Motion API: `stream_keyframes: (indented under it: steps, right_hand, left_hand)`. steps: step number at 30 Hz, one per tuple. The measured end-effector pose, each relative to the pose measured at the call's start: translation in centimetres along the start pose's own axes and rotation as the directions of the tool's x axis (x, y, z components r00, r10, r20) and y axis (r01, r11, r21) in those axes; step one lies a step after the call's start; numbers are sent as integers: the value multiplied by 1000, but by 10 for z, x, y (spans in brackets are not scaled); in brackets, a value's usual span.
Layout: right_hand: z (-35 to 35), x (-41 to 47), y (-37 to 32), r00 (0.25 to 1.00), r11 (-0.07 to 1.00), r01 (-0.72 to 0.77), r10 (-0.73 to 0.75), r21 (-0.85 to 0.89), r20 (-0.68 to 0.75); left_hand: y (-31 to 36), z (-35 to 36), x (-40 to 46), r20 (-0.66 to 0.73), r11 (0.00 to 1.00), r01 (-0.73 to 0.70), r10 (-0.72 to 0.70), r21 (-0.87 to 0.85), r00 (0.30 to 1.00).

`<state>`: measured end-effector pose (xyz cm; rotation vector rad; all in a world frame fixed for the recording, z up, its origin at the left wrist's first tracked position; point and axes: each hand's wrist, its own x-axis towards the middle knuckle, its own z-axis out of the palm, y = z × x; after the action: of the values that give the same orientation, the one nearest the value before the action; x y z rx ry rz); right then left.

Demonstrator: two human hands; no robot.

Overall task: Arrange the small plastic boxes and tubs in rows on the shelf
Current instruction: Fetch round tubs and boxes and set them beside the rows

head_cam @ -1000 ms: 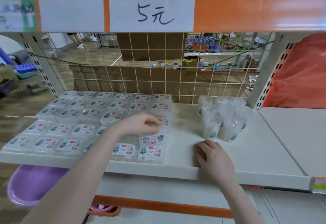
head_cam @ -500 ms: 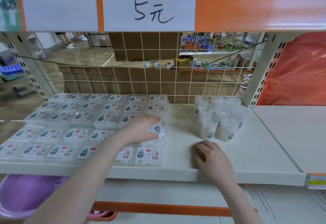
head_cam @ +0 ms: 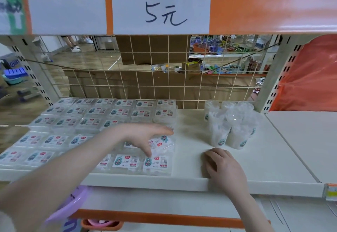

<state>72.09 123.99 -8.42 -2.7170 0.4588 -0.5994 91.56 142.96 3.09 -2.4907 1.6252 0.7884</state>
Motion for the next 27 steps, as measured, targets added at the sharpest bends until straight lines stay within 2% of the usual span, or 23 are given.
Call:
stream_keyframes:
  steps: [3, 5, 9, 14, 18, 21, 24, 27]
  right_hand:
    - [0, 0, 0, 1000, 1000, -7, 7, 1, -6]
    - [0, 0, 0, 1000, 1000, -14, 14, -4, -6]
    - [0, 0, 0, 1000, 1000, -12, 12, -8, -14]
    - [2, 0, 2, 1000, 1000, 0, 1, 2, -24]
    - [5, 1, 5, 1000, 1000, 0, 0, 1, -24]
    - [6, 1, 4, 1000, 1000, -4, 4, 4, -19]
    - [6, 1, 3, 1000, 1000, 8, -8, -9, -28]
    - [5, 1, 4, 999, 1000, 11, -12, -13, -34]
  left_hand:
    - [1, -4, 9, 116, 997, -29, 21, 71, 993]
    - [2, -3, 14, 119, 994, -35, 23, 100, 993]
    - [7, 4, 15, -38, 982, 25, -18, 189, 999]
    - [26, 25, 15, -300, 900, 232, -121, 369, 946]
    - [34, 32, 10, -313, 884, 320, -214, 341, 925]
    - [28, 26, -1, -259, 925, 259, -188, 279, 947]
    - [15, 18, -7, -187, 981, 71, -36, 183, 982]
    - [8, 13, -1, -121, 989, -67, 84, 135, 989]
